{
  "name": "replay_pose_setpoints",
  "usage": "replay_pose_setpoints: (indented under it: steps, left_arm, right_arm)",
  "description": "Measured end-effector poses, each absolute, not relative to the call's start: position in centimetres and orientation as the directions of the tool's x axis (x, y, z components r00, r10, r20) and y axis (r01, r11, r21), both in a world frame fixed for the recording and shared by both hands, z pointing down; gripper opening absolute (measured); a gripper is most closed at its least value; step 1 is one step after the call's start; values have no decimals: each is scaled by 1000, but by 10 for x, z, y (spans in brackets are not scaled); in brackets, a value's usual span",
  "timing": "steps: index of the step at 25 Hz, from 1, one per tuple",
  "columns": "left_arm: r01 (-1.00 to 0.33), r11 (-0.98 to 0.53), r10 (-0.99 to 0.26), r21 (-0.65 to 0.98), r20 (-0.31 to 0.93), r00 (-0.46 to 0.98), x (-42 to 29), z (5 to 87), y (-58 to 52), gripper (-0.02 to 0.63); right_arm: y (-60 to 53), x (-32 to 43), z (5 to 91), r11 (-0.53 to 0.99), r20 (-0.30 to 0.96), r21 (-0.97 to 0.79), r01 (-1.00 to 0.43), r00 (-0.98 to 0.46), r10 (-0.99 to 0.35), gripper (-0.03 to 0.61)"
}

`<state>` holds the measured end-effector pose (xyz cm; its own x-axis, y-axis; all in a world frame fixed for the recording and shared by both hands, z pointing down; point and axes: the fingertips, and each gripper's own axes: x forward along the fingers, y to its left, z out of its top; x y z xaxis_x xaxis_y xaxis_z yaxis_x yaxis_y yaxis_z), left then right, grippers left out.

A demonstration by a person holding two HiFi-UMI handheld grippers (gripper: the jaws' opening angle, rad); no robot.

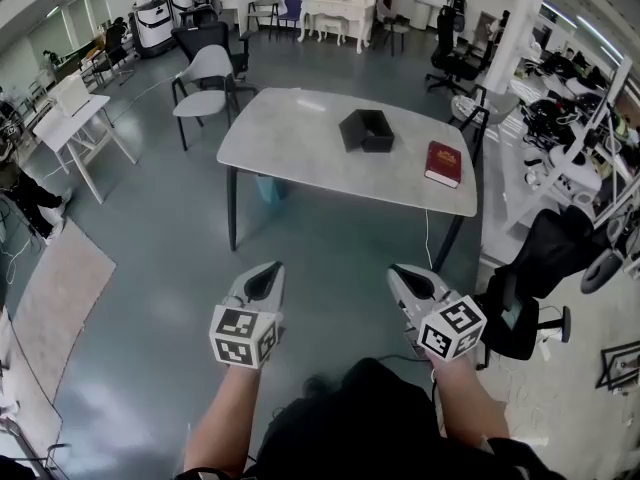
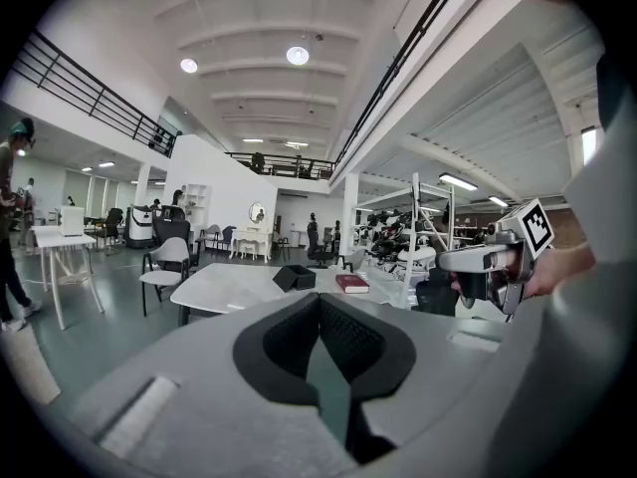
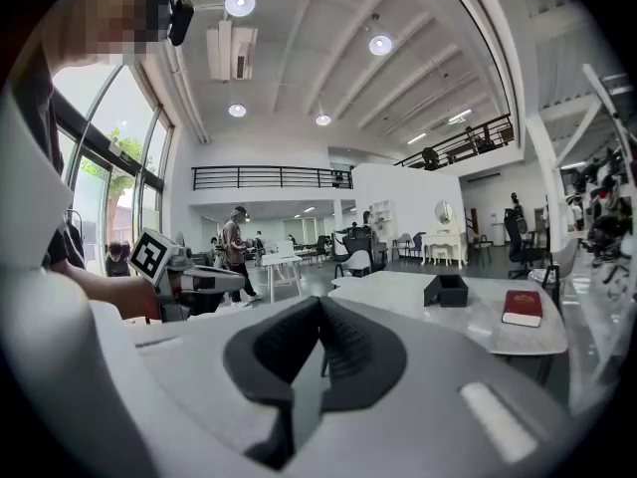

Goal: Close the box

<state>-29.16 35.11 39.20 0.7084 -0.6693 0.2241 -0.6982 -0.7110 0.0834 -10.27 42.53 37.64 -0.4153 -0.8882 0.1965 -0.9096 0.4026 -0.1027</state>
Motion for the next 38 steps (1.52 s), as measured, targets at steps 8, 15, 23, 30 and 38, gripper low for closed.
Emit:
replay_pose_setpoints:
  steps: [8, 15, 23, 30, 38]
  left_arm:
    - [-705, -705, -670, 76, 254, 698, -274, 403, 321, 11]
    - [-726, -684, -684, 68, 287, 671, -228, 416, 250, 11]
    - [-738, -670, -680, 80, 334, 653, -155, 426, 158, 11]
    - [-753, -654, -683, 72, 373, 628, -103, 434, 101, 11]
    - [-771, -635, -713, 52, 344, 610, -62, 420, 71, 11]
  right_arm:
    - [385, -71, 398, 363, 199, -177, -915, -394, -897, 0]
    - [310, -27, 426, 386, 214, -227, -894, -433, -876, 1]
    - [215, 37, 439, 417, 245, -248, -874, -473, -846, 2]
    - [161, 86, 450, 441, 261, -263, -858, -503, -824, 2]
    - [144, 112, 445, 523, 271, -218, -824, -566, -779, 2]
